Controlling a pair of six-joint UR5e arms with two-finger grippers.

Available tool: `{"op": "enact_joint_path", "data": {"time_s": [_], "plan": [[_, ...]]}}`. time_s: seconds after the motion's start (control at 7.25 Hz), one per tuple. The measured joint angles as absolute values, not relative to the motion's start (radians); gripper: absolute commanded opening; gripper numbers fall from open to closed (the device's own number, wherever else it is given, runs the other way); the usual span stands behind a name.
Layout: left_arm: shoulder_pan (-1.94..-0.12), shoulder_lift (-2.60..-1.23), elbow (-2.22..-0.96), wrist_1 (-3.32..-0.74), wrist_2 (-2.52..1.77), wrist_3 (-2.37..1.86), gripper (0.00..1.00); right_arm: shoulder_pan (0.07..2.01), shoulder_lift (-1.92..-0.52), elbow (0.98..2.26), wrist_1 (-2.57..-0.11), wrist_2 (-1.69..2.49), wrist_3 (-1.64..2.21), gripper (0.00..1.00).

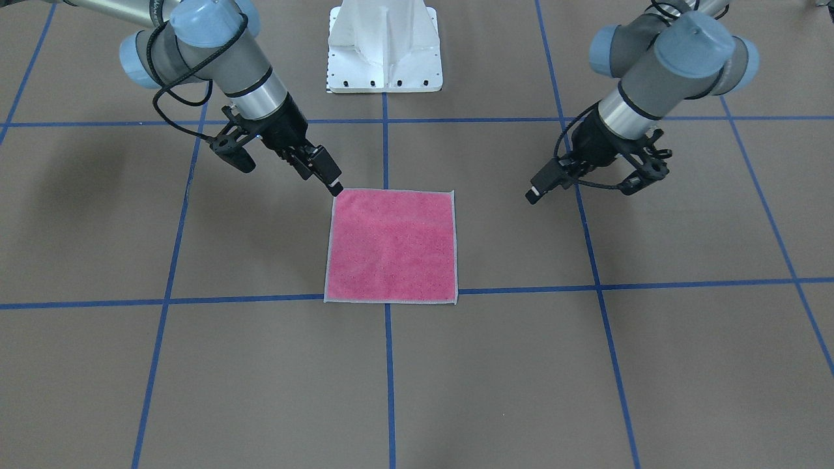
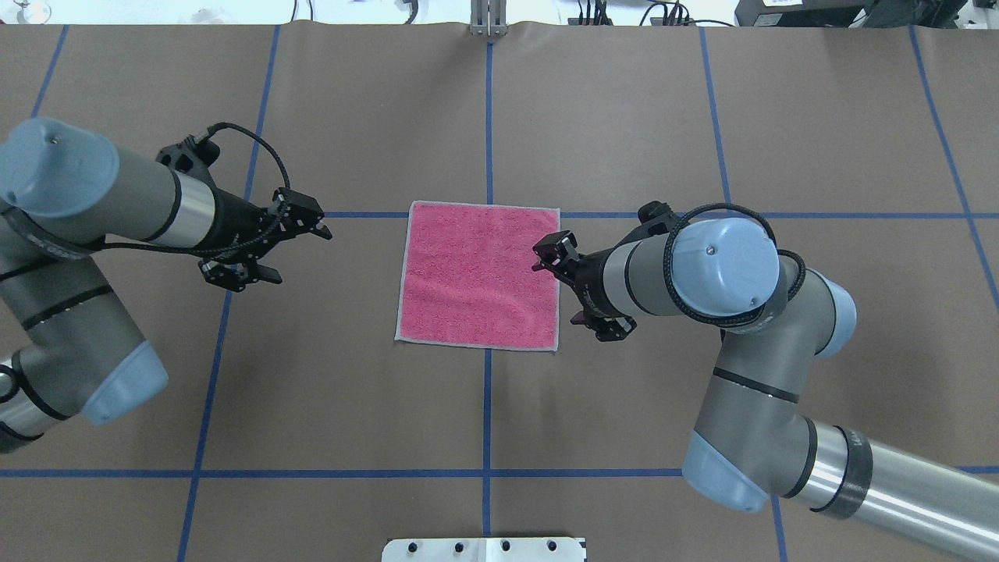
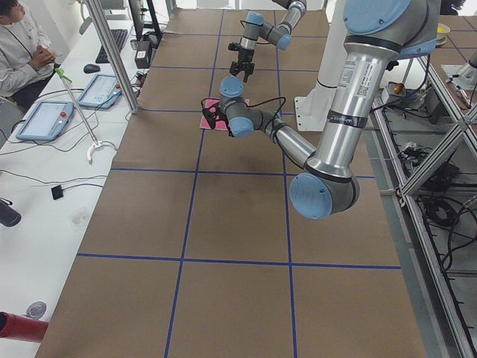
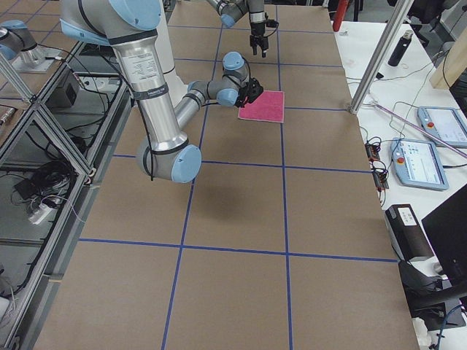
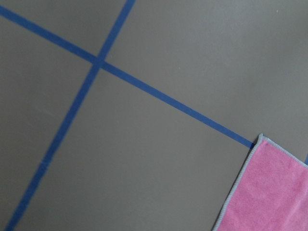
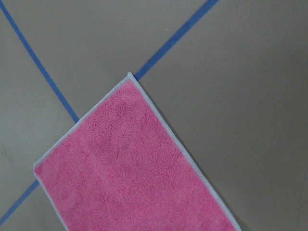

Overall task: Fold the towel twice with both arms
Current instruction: 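Move both grippers to the towel corners nearest the robot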

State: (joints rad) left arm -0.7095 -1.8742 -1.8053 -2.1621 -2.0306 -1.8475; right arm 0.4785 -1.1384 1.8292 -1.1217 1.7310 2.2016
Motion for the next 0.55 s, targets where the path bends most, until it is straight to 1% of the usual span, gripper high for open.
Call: {"op": "enact_joint_path", "data": {"time_s": [0.14,0.28,0.55], "plan": [[-0.657,-1.879,-1.778,-2.247,-1.948,-1.939,1.0,0.448,-1.138,1.827,-1.123,1.676,2.263,0.92],[-0.607,-1.887,-1.743,-2.327,-1.868,-2.01,1.0,0.426,-1.141,1.825,-1.124,1.635,2.29,0.96],[-0.517,-1.939,-1.663,-2.413,-1.743,-2.066,1.0,0.4,-1.15,1.819,-1.122,1.596,2.28,0.98]]}}
